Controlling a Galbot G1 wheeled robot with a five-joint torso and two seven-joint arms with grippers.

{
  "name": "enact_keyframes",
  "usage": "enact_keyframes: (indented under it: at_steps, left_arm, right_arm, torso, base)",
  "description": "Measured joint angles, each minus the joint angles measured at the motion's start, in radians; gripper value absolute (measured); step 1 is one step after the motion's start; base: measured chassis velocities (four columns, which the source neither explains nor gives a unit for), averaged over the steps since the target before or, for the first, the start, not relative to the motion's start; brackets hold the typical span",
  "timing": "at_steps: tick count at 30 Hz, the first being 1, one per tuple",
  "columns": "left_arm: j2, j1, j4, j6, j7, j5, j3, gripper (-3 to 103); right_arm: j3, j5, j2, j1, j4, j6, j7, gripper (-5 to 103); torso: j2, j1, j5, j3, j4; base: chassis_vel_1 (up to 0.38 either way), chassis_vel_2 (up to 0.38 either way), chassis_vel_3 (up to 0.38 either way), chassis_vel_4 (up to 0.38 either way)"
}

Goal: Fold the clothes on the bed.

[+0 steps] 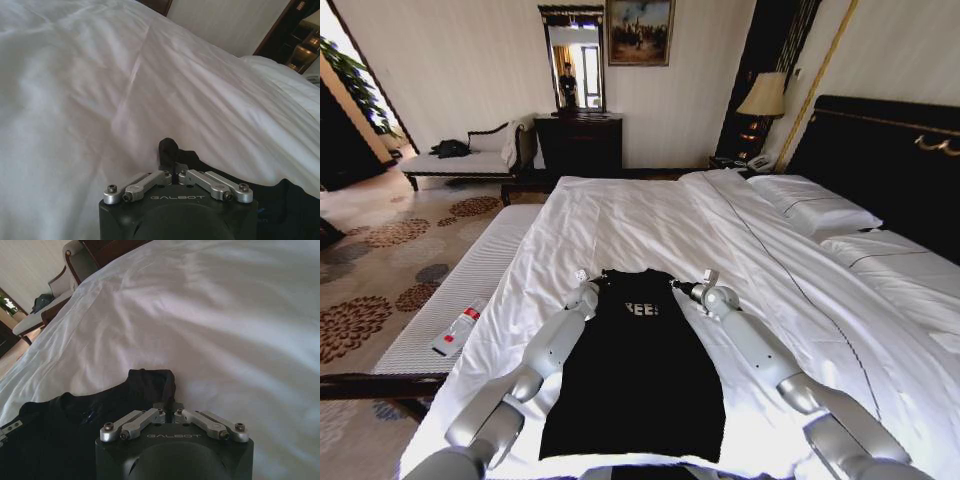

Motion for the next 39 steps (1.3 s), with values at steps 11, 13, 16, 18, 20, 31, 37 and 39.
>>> enact_keyframes:
  at_steps: [11, 13, 16, 18, 20, 31, 37, 39]
  left_arm:
    - [0.139, -0.039, -0.127, 0.000, 0.003, -0.070, -0.001, 1]
    - [0.165, -0.050, -0.146, 0.000, 0.005, -0.086, 0.005, 1]
    - [0.234, -0.095, -0.210, 0.003, 0.005, -0.148, 0.022, 1]
    - [0.248, -0.107, -0.222, 0.003, 0.005, -0.162, 0.028, 1]
    - [0.264, -0.130, -0.231, 0.005, 0.007, -0.181, 0.037, 1]
    - [0.283, -0.246, -0.131, 0.005, 0.051, -0.233, 0.092, 1]
    - [0.196, -0.338, 0.031, -0.001, 0.095, -0.216, 0.119, 1]
    - [0.165, -0.358, 0.080, -0.006, 0.109, -0.193, 0.122, 1]
  right_arm:
    - [-0.025, -0.069, -0.077, 0.048, 0.107, 0.027, -0.009, 2]
    - [-0.033, -0.075, -0.085, 0.060, 0.116, 0.032, -0.012, 2]
    - [-0.065, -0.075, -0.096, 0.104, 0.142, 0.039, -0.014, 2]
    - [-0.075, -0.075, -0.094, 0.119, 0.145, 0.039, -0.013, 2]
    - [-0.097, -0.077, -0.085, 0.153, 0.142, 0.040, -0.012, 2]
    - [-0.195, -0.059, -0.016, 0.365, -0.016, 0.053, -0.018, 2]
    - [-0.210, -0.098, 0.074, 0.393, -0.153, 0.085, -0.030, 2]
    - [-0.205, -0.107, 0.082, 0.393, -0.177, 0.094, -0.032, 2]
  torso:
    - [0.000, 0.000, -0.0001, 0.000, -0.0001]
    - [0.000, 0.000, -0.0001, 0.000, 0.0001]
    - [0.000, 0.000, 0.0000, 0.000, 0.0003]
    - [0.000, 0.000, 0.0001, 0.000, 0.0002]
    - [0.000, 0.000, -0.0001, 0.000, -0.0001]
    - [0.000, 0.000, -0.0002, 0.000, 0.0003]
    - [0.000, 0.000, 0.0004, 0.000, 0.0005]
    - [0.000, 0.000, 0.0003, 0.000, 0.0005]
  base:
    - [0.000, 0.000, 0.000, 0.000]
    - [0.000, 0.000, 0.000, 0.000]
    - [0.000, 0.000, 0.000, 0.000]
    - [0.000, 0.000, 0.000, 0.000]
    - [0.000, 0.000, 0.000, 0.000]
    - [0.000, 0.000, 0.000, 0.000]
    - [0.000, 0.000, 0.000, 0.000]
    - [0.000, 0.000, 0.000, 0.000]
